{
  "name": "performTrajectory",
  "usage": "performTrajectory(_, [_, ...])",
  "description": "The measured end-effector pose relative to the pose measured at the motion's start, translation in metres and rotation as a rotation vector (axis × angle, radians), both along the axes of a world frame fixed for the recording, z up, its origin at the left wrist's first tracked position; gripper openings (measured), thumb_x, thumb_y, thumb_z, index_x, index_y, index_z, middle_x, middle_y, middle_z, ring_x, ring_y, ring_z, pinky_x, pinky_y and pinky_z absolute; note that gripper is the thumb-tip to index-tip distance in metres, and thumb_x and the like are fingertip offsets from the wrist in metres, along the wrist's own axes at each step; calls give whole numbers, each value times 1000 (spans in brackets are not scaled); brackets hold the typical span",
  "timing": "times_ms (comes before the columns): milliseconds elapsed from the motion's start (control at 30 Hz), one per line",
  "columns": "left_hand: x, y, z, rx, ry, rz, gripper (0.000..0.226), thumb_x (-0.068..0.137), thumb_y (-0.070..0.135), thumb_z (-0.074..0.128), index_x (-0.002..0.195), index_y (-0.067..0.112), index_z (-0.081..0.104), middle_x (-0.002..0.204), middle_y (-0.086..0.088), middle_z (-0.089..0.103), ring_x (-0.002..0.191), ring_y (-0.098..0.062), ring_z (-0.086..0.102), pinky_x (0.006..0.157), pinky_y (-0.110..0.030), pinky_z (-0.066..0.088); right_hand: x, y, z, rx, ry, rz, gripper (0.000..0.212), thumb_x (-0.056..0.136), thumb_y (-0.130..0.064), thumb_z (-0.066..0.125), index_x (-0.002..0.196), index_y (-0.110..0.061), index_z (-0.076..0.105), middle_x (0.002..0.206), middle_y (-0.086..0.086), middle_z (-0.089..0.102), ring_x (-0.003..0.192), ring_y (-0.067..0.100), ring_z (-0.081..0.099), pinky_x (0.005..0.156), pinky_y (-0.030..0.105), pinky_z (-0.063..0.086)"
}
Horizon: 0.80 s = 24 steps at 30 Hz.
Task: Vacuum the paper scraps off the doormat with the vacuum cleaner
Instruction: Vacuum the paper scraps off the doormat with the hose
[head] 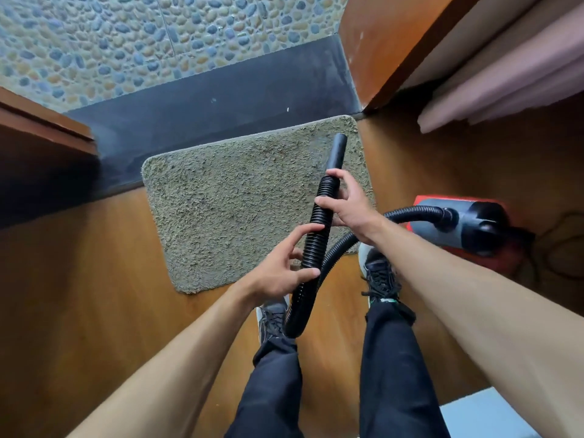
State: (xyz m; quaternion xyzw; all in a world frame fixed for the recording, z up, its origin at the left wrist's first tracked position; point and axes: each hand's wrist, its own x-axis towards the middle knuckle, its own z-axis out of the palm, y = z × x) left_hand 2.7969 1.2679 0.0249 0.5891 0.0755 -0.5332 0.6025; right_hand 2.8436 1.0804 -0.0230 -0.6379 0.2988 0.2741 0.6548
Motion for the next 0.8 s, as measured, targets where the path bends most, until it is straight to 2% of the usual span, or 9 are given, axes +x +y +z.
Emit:
performTrajectory(133, [-6, -18, 9, -15, -58, -101, 72, 91, -7, 60, 138, 44, 39, 117, -32, 53, 85, -27, 64, 65, -29, 58, -17, -18, 10, -29, -41, -108, 56, 86, -3, 68, 130, -29, 45, 109, 12, 58, 89, 21, 63, 60, 31, 57])
performTrajectory(200, [-11, -30, 13, -29, -83, -157, 71, 91, -6, 61, 138, 42, 38, 121, -36, 50, 85, -30, 64, 66, -31, 59, -29, -32, 16, -47, -63, -140, 56, 83, -4, 70, 127, -30, 47, 106, 12, 59, 84, 20, 63, 58, 32, 56])
performTrajectory(333, [-23, -56, 15, -37, -141, -294, 72, 90, -7, 61, 137, 41, 38, 104, -24, 53, 81, -26, 61, 70, -37, 61, -58, -64, 28, -25, -104, -223, 56, 81, 3, 71, 119, -31, 48, 97, 9, 58, 76, 17, 60, 52, 30, 54])
performTrajectory(433, [-34, -80, 14, -60, -198, -422, 72, 90, -7, 60, 138, 40, 36, 99, -18, 51, 80, -24, 59, 71, -34, 60, -84, -90, 32, -44, -114, -258, 55, 80, 1, 72, 112, -38, 51, 99, 11, 57, 84, 22, 60, 59, 38, 57])
performTrajectory(567, [-47, -119, 21, -69, -263, -570, 71, 90, -8, 59, 141, 35, 35, 94, -7, 53, 81, -17, 58, 74, -33, 61, -119, -124, 38, -105, -115, -368, 56, 76, 0, 73, 116, -33, 51, 104, 13, 57, 89, 23, 59, 69, 52, 58])
performTrajectory(667, [-57, -146, 21, -82, -360, -689, 74, 86, -3, 62, 139, 41, 35, 97, 2, 56, 82, -20, 60, 79, -44, 60, -144, -148, 46, -130, -107, -447, 57, 78, 3, 72, 120, -28, 48, 106, 16, 55, 87, 22, 58, 63, 43, 60])
performTrajectory(800, [-73, -181, 18, -82, -472, -840, 73, 84, 6, 64, 138, 45, 35, 100, -15, 59, 86, -32, 61, 79, -50, 57, -178, -178, 47, -219, -122, -509, 59, 75, -1, 74, 119, -29, 48, 117, 19, 54, 92, 23, 60, 70, 50, 61])
